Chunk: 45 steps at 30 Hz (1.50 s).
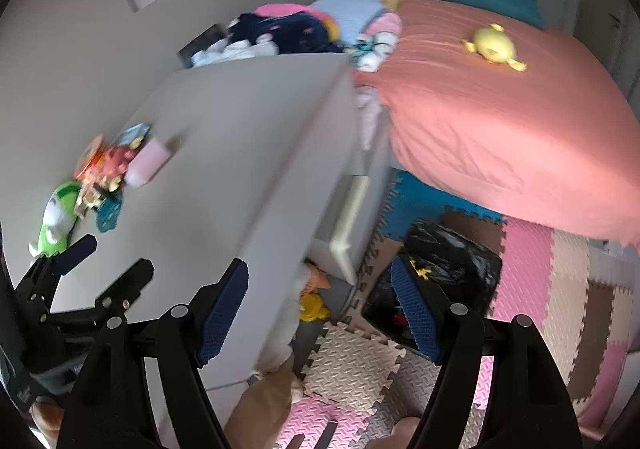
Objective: Collect trash
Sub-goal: 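Move both grippers back over the table toys, then grasp the pink cup with the right gripper while the left gripper grasps the teal toy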
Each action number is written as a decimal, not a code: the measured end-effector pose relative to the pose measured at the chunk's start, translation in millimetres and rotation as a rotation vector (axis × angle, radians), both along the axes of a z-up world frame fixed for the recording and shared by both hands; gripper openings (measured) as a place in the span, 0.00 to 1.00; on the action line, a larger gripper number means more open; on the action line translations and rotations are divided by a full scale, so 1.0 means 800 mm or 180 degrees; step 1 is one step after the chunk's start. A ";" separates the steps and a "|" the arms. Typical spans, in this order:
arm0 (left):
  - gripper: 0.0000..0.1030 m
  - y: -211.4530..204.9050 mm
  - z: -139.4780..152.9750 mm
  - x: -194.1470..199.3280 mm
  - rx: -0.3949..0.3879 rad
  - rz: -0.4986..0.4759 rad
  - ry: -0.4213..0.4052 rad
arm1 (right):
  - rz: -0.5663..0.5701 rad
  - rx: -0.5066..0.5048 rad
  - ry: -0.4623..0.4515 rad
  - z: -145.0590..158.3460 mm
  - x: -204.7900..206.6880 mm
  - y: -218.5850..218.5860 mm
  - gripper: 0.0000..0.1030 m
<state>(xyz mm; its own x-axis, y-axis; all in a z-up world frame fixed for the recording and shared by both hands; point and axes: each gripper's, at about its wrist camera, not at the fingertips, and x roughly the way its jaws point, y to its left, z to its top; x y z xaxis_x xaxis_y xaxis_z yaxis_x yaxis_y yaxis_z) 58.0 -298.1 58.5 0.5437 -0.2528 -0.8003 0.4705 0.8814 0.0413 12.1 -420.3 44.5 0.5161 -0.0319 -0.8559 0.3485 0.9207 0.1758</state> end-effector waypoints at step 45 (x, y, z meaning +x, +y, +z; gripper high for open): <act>0.94 0.201 -0.041 0.191 -0.0743 0.2264 0.0623 | 0.0143 0.0465 0.0280 -0.070 0.272 0.160 0.45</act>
<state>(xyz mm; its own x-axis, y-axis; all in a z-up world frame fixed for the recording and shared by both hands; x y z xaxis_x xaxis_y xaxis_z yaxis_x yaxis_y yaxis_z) 211.1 -137.0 26.1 0.4925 -0.0696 -0.8675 -0.2325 0.9500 -0.2083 229.5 -292.0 -11.6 0.4371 0.1176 -0.8917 0.3273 0.9026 0.2795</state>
